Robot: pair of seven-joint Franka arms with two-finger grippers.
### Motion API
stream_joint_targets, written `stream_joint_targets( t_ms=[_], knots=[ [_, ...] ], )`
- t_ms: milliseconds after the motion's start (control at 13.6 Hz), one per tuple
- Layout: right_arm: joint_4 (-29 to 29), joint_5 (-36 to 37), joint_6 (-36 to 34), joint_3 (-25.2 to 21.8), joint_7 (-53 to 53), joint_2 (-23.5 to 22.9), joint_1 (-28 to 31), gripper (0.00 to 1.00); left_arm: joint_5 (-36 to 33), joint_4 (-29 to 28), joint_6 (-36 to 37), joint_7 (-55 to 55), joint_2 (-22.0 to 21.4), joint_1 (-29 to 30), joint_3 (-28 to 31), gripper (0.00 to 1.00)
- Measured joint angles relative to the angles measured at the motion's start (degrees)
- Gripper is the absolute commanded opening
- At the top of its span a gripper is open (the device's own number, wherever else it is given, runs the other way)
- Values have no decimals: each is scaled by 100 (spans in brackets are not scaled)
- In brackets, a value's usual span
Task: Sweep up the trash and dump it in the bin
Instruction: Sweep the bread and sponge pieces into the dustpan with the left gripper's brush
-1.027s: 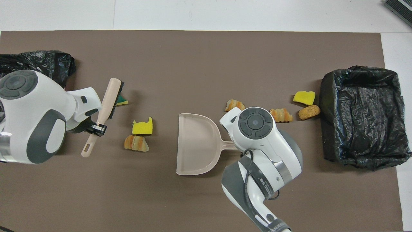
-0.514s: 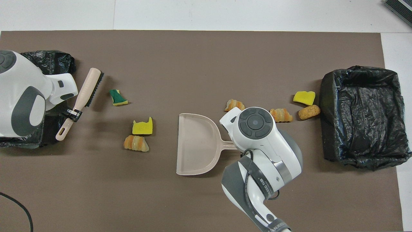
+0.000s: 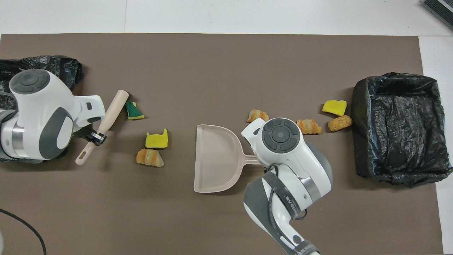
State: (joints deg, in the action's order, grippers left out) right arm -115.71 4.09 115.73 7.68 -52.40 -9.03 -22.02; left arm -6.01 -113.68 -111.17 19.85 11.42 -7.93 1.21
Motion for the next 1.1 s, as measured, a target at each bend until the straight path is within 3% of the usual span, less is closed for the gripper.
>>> stream_joint_targets(
  t_ms=[367, 734, 1100],
  knots=[
    [0, 0, 0, 1, 0, 0, 0, 0, 280, -846, -65, -256, -593, -732, -30, 0],
    [0, 0, 0, 1, 0, 0, 0, 0, 534, -928, 47, -1079, -681, -1364, -42, 0],
    [0, 0, 0, 1, 0, 0, 0, 0, 565, -879, 98, -2638, -801, -1649, -38, 0]
  ],
)
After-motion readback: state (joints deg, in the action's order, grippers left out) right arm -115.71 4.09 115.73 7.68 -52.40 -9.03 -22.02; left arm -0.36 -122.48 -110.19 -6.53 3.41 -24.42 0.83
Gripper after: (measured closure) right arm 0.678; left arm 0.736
